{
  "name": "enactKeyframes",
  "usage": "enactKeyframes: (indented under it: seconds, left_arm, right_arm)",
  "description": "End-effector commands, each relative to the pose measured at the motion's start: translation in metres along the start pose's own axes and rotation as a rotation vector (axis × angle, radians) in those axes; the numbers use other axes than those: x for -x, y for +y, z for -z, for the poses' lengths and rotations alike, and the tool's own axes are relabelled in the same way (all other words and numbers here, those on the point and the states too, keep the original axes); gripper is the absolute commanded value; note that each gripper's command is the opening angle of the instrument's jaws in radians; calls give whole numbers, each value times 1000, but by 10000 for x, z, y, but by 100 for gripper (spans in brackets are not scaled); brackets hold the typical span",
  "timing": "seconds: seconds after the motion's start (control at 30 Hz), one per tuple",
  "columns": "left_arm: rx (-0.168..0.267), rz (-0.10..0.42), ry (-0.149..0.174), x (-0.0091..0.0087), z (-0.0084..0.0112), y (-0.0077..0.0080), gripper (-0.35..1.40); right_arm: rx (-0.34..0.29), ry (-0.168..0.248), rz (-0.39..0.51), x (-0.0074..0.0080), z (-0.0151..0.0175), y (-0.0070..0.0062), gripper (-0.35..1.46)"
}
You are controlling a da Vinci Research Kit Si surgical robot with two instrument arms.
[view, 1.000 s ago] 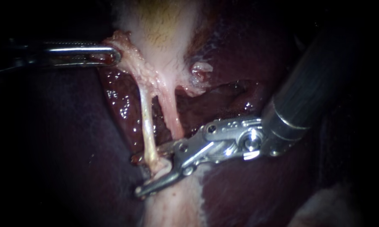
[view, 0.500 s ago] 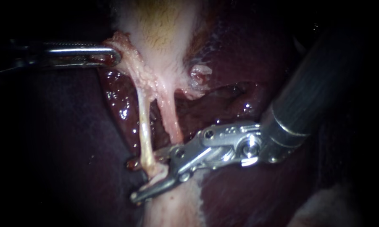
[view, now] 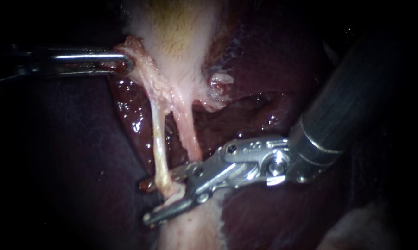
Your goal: Clipping first clip left tube
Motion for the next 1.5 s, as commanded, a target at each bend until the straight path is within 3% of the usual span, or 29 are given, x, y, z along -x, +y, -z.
enactKeyframes:
  seconds: [0.03,0.7,0.93,1.03,1.23,1.5]
  left_arm:
    - [0,0,0,0,0,0,-35]
    - [0,0,0,0,0,0,-35]
    - [0,0,0,0,0,0,-35]
    - [0,0,0,0,0,0,-35]
    - [-3,0,1,0,0,0,-35]
    - [-3,0,1,0,1,0,-35]
  right_arm:
    - [0,0,1,0,0,1,32]
    - [-1,0,-5,4,6,8,1]
    - [-1,0,-22,5,7,8,-17]
    - [-2,2,-28,6,8,8,-35]
    - [7,-54,-68,7,10,9,-35]
    - [-31,-71,-55,8,11,12,-35]
